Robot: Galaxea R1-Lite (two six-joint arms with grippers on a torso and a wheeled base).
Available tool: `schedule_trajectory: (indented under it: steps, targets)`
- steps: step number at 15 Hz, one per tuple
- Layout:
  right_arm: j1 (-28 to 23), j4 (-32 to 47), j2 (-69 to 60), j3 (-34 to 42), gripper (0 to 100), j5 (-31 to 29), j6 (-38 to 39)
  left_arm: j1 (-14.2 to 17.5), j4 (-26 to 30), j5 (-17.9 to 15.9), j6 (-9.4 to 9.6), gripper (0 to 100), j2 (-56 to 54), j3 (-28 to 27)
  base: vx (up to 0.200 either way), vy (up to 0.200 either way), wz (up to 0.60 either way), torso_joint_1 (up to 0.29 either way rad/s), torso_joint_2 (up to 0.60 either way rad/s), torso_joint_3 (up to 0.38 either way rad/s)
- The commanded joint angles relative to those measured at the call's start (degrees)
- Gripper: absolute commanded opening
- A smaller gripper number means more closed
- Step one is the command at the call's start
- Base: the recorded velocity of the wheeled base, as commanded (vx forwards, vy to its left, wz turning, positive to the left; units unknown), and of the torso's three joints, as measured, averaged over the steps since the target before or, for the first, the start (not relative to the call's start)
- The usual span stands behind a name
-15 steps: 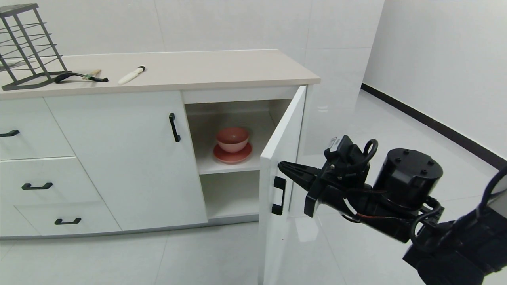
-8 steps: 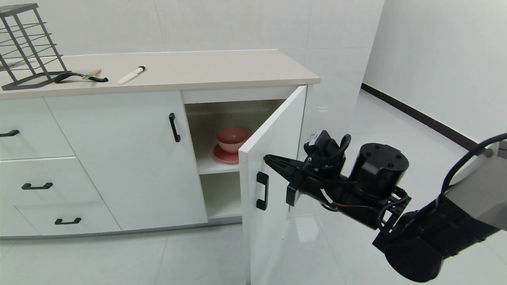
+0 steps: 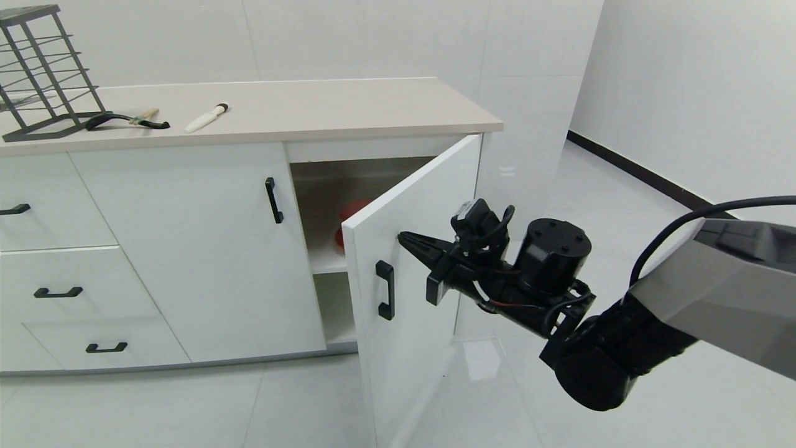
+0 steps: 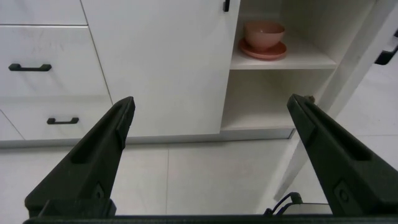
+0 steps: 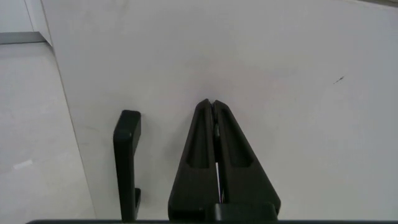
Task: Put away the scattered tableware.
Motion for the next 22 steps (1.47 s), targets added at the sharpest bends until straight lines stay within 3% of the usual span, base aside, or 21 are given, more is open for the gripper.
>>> schedule_trajectory:
  steps: [1, 16, 22]
  targets:
    - [-0.08, -0.06, 3.41, -2.80, 0, 0.08, -0.05, 0.00, -0.03, 0.01, -0.02, 100, -0.02, 0.00, 0.000, 0.000, 0.00, 0.000, 0.00, 0.000]
    - [-4.30, -1.20, 20.55, -27.85, 0, 0.00, 2.05, 0.00, -0.03, 0.01, -0.02, 100, -0.02, 0.00, 0.000, 0.000, 0.00, 0.000, 0.00, 0.000]
    - [-5.88, -1.99, 21.08, -28.11, 0, 0.00, 2.32, 0.00, -0.03, 0.01, -0.02, 100, -0.02, 0.00, 0.000, 0.000, 0.00, 0.000, 0.00, 0.000]
